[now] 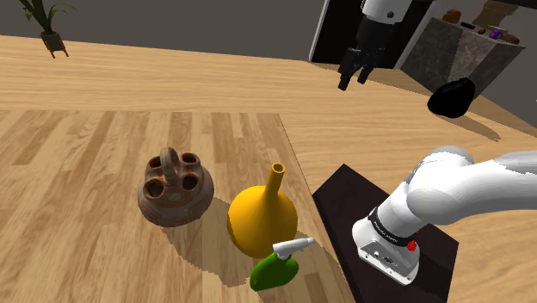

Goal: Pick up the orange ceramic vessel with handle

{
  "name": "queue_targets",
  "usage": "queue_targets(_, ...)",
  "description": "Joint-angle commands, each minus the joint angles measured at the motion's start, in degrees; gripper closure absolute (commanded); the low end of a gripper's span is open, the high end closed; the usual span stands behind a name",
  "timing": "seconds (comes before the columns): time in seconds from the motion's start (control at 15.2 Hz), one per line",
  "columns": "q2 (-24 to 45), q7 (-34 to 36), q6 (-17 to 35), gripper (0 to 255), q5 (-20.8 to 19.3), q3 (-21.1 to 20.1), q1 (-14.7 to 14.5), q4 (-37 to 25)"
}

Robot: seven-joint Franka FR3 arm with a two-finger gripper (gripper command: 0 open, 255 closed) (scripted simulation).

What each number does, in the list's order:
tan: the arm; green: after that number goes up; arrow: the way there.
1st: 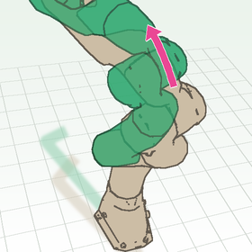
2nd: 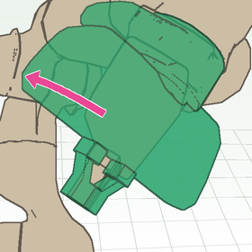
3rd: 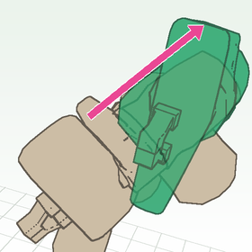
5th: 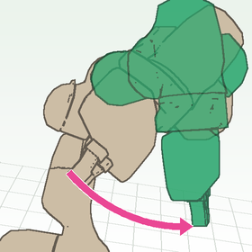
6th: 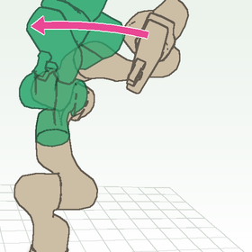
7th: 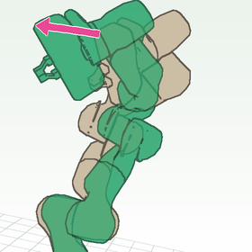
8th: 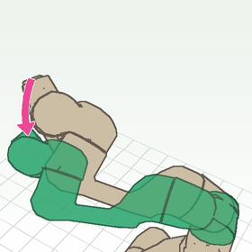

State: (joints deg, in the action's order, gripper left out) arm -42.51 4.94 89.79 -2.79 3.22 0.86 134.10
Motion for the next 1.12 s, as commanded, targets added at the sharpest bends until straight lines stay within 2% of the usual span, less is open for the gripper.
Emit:
queue_targets(0.0,0.0,0.0,0.0,0,0.0,0.0,0.0,0.0)
queue_targets(0.53,3.4,10.1,7.3,0,6.1,-9.1,-3.9,1.7)
queue_targets(1.06,11.1,20.1,15.2,0,9.8,-18.4,-6.8,-0.9)
